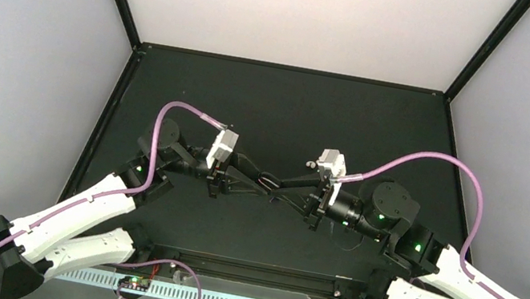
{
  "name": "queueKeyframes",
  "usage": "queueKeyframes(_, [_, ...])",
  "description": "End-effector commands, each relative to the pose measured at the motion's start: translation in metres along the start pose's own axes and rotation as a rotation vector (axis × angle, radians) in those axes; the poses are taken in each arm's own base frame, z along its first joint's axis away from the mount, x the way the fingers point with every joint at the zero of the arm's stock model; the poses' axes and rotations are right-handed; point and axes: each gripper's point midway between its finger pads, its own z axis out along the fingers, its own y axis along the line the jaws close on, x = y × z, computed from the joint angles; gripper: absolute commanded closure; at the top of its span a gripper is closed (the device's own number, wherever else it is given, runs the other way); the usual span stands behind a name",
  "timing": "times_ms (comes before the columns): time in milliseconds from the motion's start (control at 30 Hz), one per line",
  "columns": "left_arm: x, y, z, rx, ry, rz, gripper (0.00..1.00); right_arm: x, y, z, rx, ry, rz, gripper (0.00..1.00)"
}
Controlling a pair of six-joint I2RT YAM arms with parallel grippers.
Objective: Insert the wireless bluetooth earbuds into the charging case
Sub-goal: Adjust the charging case.
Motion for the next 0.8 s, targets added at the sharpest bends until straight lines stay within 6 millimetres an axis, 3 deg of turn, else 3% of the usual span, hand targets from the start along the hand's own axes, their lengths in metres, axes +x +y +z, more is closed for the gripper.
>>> queueKeyframes(0, [-0.0126, -0.0048, 0.0006, 0.013, -0.041, 0.012, 0.75, -0.0140, 0.0010, -0.0033, -0.001, -0.063, 0.002, 0.89])
queueKeyframes(767, [-0.0199, -0.0127, 0.0055, 0.067, -0.065, -0.020, 0.75, -0.0180, 0.0012, -0.0015, -0.004, -0.085, 0.005, 0.89])
